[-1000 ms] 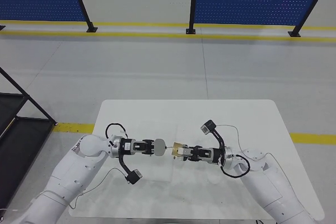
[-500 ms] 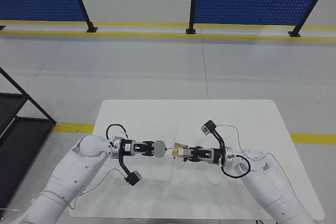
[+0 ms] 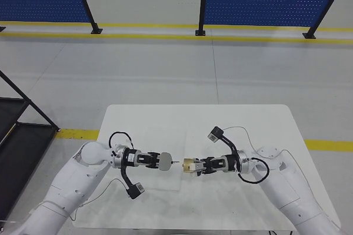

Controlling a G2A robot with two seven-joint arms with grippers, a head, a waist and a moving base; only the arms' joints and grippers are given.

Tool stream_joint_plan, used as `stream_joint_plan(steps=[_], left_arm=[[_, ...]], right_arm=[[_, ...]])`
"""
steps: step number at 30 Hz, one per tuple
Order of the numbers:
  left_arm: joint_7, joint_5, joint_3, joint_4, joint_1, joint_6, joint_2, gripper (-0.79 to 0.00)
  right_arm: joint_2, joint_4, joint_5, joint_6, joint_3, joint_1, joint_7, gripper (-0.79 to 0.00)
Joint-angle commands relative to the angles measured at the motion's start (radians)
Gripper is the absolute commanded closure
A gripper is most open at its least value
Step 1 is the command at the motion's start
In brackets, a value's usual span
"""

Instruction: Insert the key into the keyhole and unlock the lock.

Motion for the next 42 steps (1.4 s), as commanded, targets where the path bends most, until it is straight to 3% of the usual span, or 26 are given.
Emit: stream_joint_plan(steps=[1,17,42], left_arm=[[0.008,-0.002,0.004,-0.002,0.000,-0.001,0.001,0.000],[0.029,-0.014,0.016,-0.009,-0.002,0.000,0.005,0.000],[-0.028,-0.010,0.023,0.002,-0.003,0.010,0.009,0.000]], right_arm=[[-0.002,0.007,0.001,0.002,-0.006,0.010,0.010,0.000],[-0.011,0.019,-0.016,0.000,-0.032,0.039,-0.004,0.000],[-0.012,0.017,-0.019,-0.008,-0.030,0.020,-0.069,0.000]])
